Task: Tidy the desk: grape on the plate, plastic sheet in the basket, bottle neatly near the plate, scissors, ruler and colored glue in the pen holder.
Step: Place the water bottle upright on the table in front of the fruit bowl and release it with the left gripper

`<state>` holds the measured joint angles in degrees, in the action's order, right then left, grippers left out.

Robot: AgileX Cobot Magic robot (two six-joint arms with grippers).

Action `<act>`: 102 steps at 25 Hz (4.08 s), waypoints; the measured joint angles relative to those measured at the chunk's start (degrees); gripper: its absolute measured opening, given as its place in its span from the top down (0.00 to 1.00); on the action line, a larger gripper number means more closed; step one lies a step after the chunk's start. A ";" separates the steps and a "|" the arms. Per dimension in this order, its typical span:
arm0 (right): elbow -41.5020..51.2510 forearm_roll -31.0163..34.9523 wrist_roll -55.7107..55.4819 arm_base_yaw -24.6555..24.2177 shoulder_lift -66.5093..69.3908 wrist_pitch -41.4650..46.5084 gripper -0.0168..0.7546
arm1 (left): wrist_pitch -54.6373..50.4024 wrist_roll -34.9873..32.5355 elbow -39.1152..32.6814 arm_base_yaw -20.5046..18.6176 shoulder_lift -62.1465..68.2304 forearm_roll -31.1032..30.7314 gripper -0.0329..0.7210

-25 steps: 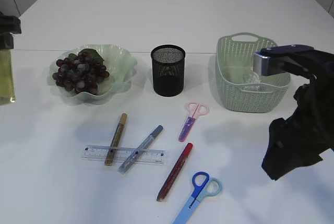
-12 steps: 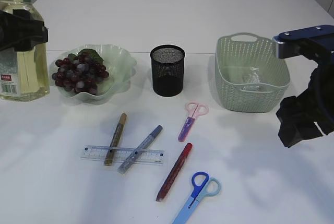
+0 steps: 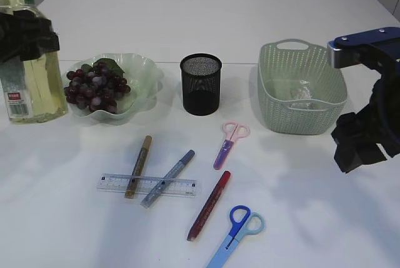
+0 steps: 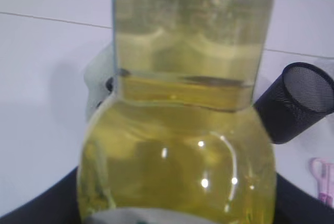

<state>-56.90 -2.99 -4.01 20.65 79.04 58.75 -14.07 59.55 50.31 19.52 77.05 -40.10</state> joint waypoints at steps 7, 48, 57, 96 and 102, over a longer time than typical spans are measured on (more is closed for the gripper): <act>0.00 -0.68 0.01 0.00 0.00 0.46 0.22 | 1.12 0.00 0.00 0.00 -0.57 8.75 0.37; 7.08 -14.90 -15.75 0.00 -3.75 -19.00 0.22 | -1.08 -27.33 1.06 3.83 -0.60 11.01 0.37; 11.18 -17.60 -17.34 0.00 -7.64 -23.18 0.22 | 8.23 -27.33 -2.52 3.16 -0.60 10.55 0.37; 21.57 -30.63 -18.26 0.00 -17.19 -32.43 0.22 | 36.97 -32.97 -15.58 -8.94 2.56 18.13 0.37; 21.47 -15.16 -8.79 0.00 -17.19 -28.32 0.22 | 37.09 -32.97 -15.58 -8.94 2.56 18.13 0.37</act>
<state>-35.43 -18.15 -12.81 20.65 61.85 30.43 23.02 26.57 34.73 10.58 79.61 -21.97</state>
